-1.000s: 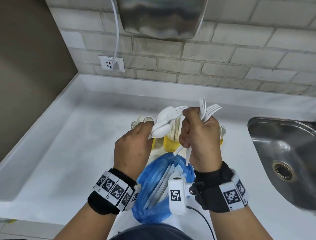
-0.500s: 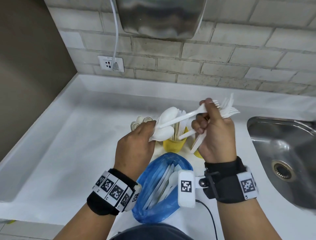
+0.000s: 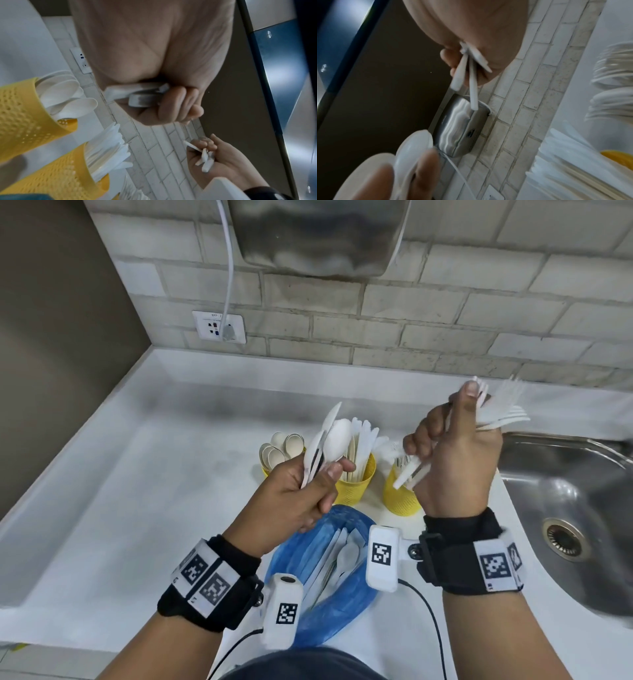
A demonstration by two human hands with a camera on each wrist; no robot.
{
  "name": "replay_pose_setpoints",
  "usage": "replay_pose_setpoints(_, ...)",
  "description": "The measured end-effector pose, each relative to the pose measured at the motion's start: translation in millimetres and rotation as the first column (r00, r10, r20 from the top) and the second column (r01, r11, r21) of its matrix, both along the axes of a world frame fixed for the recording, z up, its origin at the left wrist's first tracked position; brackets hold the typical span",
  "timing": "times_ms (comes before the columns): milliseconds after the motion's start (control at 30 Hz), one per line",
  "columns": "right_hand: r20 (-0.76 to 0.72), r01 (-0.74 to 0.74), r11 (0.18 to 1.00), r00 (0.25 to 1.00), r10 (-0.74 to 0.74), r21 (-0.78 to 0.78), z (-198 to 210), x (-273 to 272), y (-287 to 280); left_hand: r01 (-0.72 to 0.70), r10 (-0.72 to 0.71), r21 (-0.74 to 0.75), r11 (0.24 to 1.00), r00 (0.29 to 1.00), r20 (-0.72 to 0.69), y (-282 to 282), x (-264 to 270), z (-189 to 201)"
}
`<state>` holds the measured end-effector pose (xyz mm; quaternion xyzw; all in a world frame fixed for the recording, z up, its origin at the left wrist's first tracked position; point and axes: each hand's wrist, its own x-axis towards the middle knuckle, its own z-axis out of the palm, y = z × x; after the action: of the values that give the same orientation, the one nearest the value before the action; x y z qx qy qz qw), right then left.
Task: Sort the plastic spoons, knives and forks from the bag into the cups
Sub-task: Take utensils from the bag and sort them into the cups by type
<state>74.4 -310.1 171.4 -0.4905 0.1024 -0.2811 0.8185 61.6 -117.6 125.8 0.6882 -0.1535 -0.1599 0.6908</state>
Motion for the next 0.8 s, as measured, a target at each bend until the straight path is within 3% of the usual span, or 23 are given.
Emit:
replay_pose_setpoints(67, -0.017, -0.048, 0.995, 0.999, 0.047, -0.084, -2, -2, 7, 0.031, -0.032, -0.043, 0.999, 0.999, -0.011, 0, 0, 3)
replay_pose_setpoints(200, -0.081, -0.239, 0.966, 0.969, 0.232, -0.101, -6, -3, 18, 0.064, -0.066, -0.075, 0.995, 0.997, -0.026, 2, -2, 8)
replay_pose_setpoints(400, -0.175, -0.443, 0.849, 0.896, 0.408, -0.287, -6, -1, 26, 0.105, -0.105, 0.004, 0.994, 0.994, -0.02, 3, -5, 15)
replay_pose_setpoints(567, -0.149, -0.444, 0.811, 0.895, 0.42, -0.382, -7, 0, 26, 0.108, -0.11, -0.046, 0.993, 0.993, -0.035, 5, -4, 15)
replay_pose_setpoints(800, -0.132, -0.482, 0.739, 0.866, 0.481, -0.471, -15, -4, 32, 0.074, -0.073, 0.007, 0.997, 0.997, -0.02, 1, -1, 14)
